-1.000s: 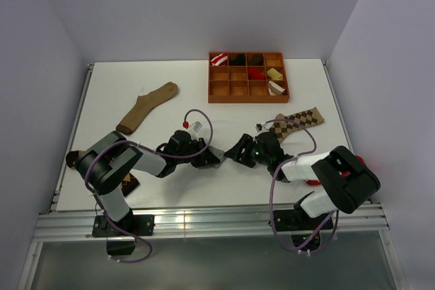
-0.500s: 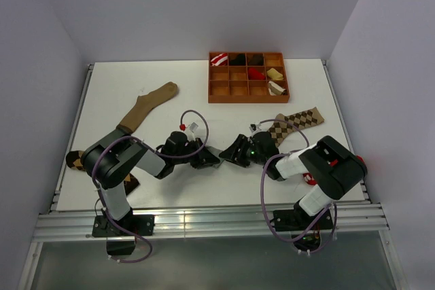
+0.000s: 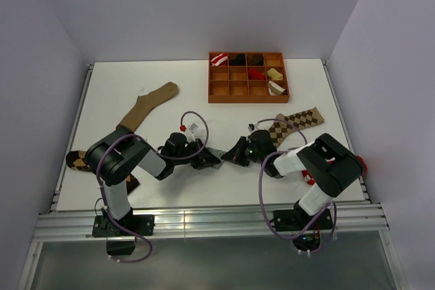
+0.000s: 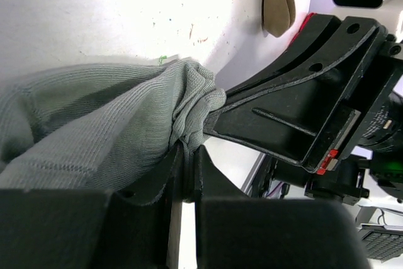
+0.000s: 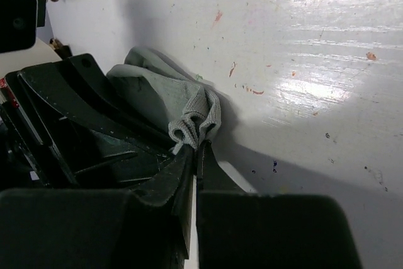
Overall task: Roll the socks
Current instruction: Roll the sock at the center of the board.
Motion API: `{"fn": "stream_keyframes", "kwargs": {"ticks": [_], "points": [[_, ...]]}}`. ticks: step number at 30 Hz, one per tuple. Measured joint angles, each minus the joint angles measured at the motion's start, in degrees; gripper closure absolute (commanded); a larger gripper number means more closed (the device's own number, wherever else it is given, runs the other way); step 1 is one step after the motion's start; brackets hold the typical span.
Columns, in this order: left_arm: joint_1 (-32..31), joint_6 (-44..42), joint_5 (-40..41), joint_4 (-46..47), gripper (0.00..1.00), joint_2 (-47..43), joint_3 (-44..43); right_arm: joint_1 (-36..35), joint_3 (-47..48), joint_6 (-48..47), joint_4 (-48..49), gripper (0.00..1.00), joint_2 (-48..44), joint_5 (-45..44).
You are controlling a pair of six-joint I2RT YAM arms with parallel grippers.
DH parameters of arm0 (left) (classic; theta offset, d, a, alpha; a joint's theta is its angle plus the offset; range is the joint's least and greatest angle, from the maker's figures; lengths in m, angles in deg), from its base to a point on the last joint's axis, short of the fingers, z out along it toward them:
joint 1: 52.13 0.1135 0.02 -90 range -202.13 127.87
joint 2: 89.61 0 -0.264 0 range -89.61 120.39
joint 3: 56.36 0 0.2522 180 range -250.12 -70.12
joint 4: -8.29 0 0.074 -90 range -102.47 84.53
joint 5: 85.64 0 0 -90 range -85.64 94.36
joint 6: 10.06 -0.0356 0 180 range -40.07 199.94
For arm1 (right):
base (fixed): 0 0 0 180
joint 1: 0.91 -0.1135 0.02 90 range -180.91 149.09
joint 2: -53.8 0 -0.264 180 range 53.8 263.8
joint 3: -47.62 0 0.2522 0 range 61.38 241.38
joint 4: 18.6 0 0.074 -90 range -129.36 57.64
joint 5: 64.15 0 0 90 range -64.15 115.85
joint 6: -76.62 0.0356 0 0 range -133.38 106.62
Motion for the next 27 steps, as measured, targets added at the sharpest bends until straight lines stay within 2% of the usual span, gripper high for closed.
{"fn": "stream_keyframes", "kwargs": {"ticks": [2,3,4,5,8,10,15,19,24,27], "points": [[0.0,-0.37,0.0,-0.22,0.86,0.0,-0.15,0.0,0.92,-0.48,-2.89,1.0,-0.83,-0.24],[0.0,-0.76,0.02,-0.46,0.74,0.0,-0.31,-0.02,1.4,-0.76,-4.35,1.0,-1.27,-0.44],[0.0,-1.31,0.04,-0.92,0.69,0.0,-0.52,-0.02,2.19,-1.16,-6.6,1.0,-1.86,-0.63],[0.0,-1.55,0.04,-1.36,0.59,-0.09,-0.76,-0.02,2.99,-1.57,-8.79,1.0,-2.32,-0.96],[-0.17,-3.21,0.66,-3.48,0.44,-2.45,-1.38,-0.2,5.46,-2.6,-14.78,1.0,-3.32,-2.05],[-0.42,-5.22,2.4,-6.34,0.39,-4.81,-1.6,-0.39,7.08,-3.23,-18.18,1.0,-3.61,-2.75],[-3.69,-13.31,13.97,-19.96,0.38,-13.31,-3.26,-0.66,10.91,-4.31,-25.88,1.0,-3.67,-4.5],[-10.47,-21.11,26.32,-28.44,0.4,-18.53,-5.03,-0.76,13.05,-4.7,-30.38,1.0,-3.67,-5.49],[-20.44,-30.08,39.98,-31.28,0.42,-21.14,-6.54,-0.92,15.15,-4.9,-34.64,1.0,-3.67,-6.51],[-23.91,-34.16,45.07,-31.5,0.43,-20.81,-6.71,-0.92,15.8,-4.92,-36.37,1.0,-3.67,-6.84]]}}
